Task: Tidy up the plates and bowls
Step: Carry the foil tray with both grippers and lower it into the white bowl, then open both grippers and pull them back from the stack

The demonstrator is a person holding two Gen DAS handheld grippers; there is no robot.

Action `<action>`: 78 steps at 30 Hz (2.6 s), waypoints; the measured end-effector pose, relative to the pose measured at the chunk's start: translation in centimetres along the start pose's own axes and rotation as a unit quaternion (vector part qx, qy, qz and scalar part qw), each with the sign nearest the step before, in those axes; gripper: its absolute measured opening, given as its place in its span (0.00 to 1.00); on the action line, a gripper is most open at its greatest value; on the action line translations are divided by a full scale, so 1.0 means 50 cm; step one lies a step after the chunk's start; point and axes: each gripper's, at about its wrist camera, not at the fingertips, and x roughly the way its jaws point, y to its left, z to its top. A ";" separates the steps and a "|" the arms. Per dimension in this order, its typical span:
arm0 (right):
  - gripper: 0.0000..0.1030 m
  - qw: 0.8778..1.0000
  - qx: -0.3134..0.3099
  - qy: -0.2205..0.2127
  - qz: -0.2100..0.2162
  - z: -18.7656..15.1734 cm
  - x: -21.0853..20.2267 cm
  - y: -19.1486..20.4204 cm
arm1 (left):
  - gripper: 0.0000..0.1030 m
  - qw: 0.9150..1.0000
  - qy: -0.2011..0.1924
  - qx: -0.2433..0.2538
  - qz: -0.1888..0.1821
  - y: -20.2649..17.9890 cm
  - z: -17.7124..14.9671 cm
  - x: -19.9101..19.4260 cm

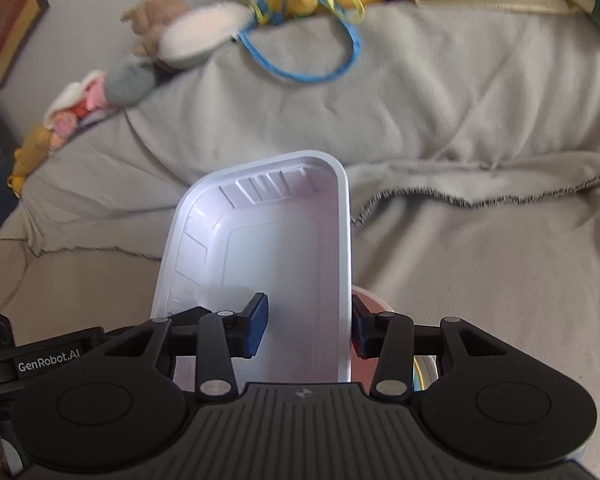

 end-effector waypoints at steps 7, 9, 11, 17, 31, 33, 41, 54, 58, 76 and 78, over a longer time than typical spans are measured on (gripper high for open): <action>0.42 0.999 0.016 0.036 -0.035 -0.044 0.003 -0.024 | 0.24 0.998 0.036 0.025 0.041 -0.004 -0.024 0.039; 0.42 0.998 0.017 0.037 -0.048 -0.051 0.015 -0.030 | 0.24 0.998 0.025 0.022 0.047 0.001 -0.025 0.039; 0.42 0.998 0.013 0.031 -0.059 -0.052 0.016 -0.032 | 0.24 0.999 0.006 0.017 0.046 0.005 -0.022 0.023; 0.42 0.998 0.010 0.019 -0.055 -0.049 -0.003 -0.033 | 0.24 0.999 -0.018 0.011 0.043 0.012 -0.012 -0.009; 0.42 0.999 -0.007 0.005 -0.042 -0.039 0.008 -0.016 | 0.23 1.000 -0.016 -0.007 0.023 0.022 -0.018 0.001; 0.42 0.999 -0.009 -0.001 -0.050 -0.041 0.001 -0.020 | 0.23 0.999 -0.032 -0.002 0.036 0.018 -0.019 -0.009; 0.48 0.998 0.004 -0.007 -0.063 -0.047 -0.022 -0.044 | 0.24 0.998 -0.037 -0.005 0.042 0.024 -0.014 -0.018; 0.49 0.998 0.010 -0.007 -0.056 -0.060 -0.031 -0.039 | 0.24 0.996 -0.054 0.008 0.065 -0.002 -0.023 -0.038; 0.49 0.998 -0.007 -0.026 -0.060 -0.068 -0.071 -0.031 | 0.24 0.993 -0.063 0.034 0.098 -0.040 -0.054 -0.070; 0.67 0.999 -0.012 0.022 -0.040 -0.339 -0.258 -0.021 | 0.17 0.942 0.030 0.222 0.250 -0.245 -0.398 -0.130; 0.67 0.999 -0.014 0.030 -0.041 -0.353 -0.257 -0.021 | 0.17 0.937 0.040 0.227 0.263 -0.248 -0.408 -0.127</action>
